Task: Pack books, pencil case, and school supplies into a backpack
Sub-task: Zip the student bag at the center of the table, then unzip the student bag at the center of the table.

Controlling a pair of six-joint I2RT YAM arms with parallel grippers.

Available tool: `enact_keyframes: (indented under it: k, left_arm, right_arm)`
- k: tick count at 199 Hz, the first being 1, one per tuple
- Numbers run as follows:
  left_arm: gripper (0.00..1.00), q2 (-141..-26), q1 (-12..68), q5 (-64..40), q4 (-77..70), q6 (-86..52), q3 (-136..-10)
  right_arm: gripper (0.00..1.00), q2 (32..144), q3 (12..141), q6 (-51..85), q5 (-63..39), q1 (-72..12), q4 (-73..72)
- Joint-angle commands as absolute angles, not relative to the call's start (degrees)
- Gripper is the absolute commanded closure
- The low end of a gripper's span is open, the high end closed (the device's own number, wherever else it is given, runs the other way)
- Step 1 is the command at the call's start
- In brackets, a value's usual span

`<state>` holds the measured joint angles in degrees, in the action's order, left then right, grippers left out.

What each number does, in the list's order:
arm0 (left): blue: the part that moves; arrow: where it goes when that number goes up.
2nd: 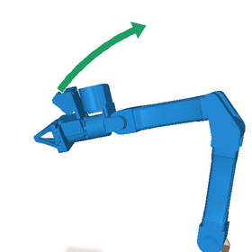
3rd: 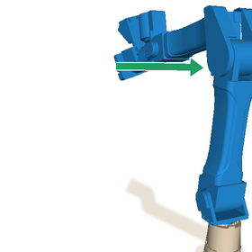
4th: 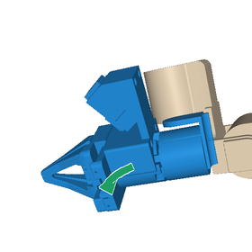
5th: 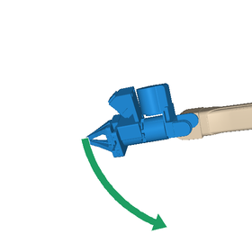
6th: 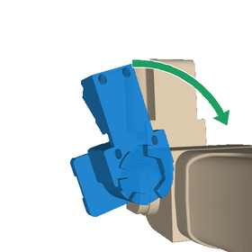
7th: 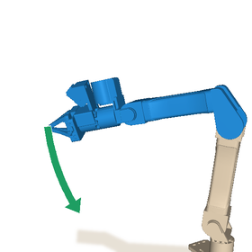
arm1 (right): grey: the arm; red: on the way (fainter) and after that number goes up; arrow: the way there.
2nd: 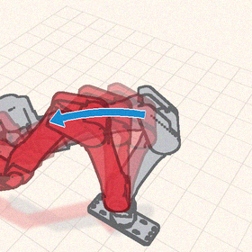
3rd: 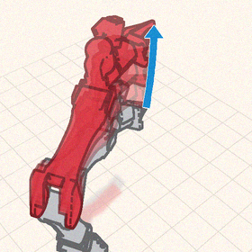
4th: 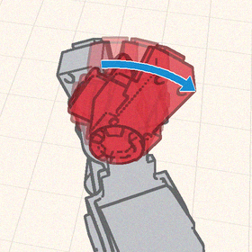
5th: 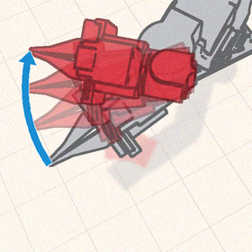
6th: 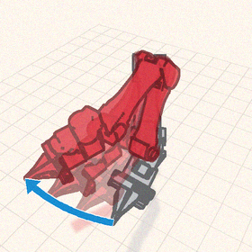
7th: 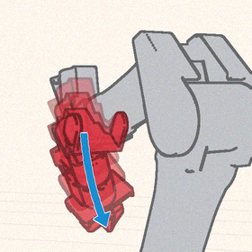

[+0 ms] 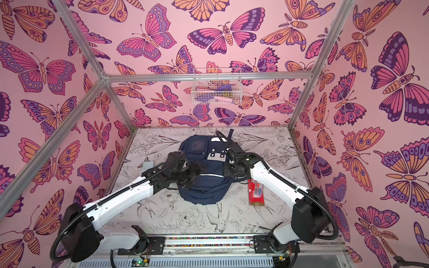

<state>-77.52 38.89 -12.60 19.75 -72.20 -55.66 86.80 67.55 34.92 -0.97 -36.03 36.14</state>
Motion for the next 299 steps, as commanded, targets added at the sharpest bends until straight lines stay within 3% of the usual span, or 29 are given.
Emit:
enact_keyframes:
  k: [1,60,105,144,180,220,240,273,286,299]
  left_arm:
    - [0.06,-79.72,38.69,-13.45,18.94,-72.33,-55.04]
    - [0.12,-83.32,38.15,-16.22,7.34,-77.05,-48.99]
    - [0.1,-85.05,38.2,-17.56,5.82,-78.54,-48.19]
    - [0.1,-85.85,38.1,-17.36,3.75,-79.95,-47.74]
    - [0.33,-88.66,36.09,-18.57,2.43,-80.44,-50.53]
    - [0.79,-89.24,33.94,-19.2,2.91,-78.97,-52.86]
    - [1.0,-88.6,33.38,-19.73,4.11,-78.24,-53.09]
    - [1.0,-85.46,33.14,-20.21,6.83,-77.16,-52.74]
    - [1.0,-83.95,32.93,-20.47,7.38,-77.04,-52.65]
    - [1.0,-82.83,32.8,-20.65,7.88,-76.82,-52.73]
  right_arm:
    - [0.41,92.11,66.36,41.61,-3.25,-37.51,30.66]
    - [0.52,96.49,62.16,51.06,-7.18,-37.55,22.21]
    - [0.88,93.9,63.57,53.93,-8.91,-37.67,21.56]
    - [0.96,90.69,65.3,57.11,-12.1,-37.5,19.56]
    - [0.98,87.1,64.07,59.26,-13.94,-37.64,18.1]
    - [0.98,84.49,61.35,57.74,-13.77,-37.65,19.8]
    - [0.91,84.38,62.57,53.7,-12.03,-37.51,23.48]
    - [0.44,82.36,65.96,43.92,-4.48,-33.54,32.07]
    - [0.35,81.32,64.56,40.95,-3.06,-30.53,30.29]
    - [0.34,82.08,64.25,37.83,-4.97,-26.97,28.83]
